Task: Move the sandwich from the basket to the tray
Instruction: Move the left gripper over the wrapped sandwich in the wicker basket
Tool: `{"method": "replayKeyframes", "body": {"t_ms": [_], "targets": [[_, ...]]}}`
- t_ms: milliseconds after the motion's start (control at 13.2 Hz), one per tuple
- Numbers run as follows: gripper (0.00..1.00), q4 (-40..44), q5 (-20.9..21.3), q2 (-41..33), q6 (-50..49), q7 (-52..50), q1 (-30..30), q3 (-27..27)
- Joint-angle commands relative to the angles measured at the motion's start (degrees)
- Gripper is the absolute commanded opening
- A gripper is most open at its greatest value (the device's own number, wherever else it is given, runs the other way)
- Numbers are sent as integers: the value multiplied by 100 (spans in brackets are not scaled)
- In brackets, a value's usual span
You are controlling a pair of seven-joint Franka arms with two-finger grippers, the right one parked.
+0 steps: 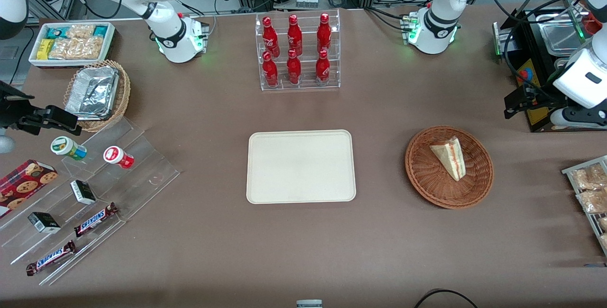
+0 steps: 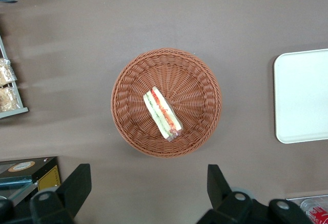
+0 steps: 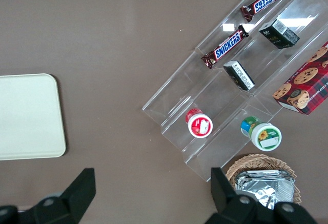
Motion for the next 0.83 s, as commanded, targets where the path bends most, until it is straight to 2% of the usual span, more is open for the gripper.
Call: {"method": "replayKeyframes", "body": {"t_ms": [0,378,756], "targets": [[100,-16,-69,-29,-4,58,50,-28],[100,-304,-86,-38,-21,76,58,-19],[100,-1684,-69,-82,1470,-317,85,-11]]}}
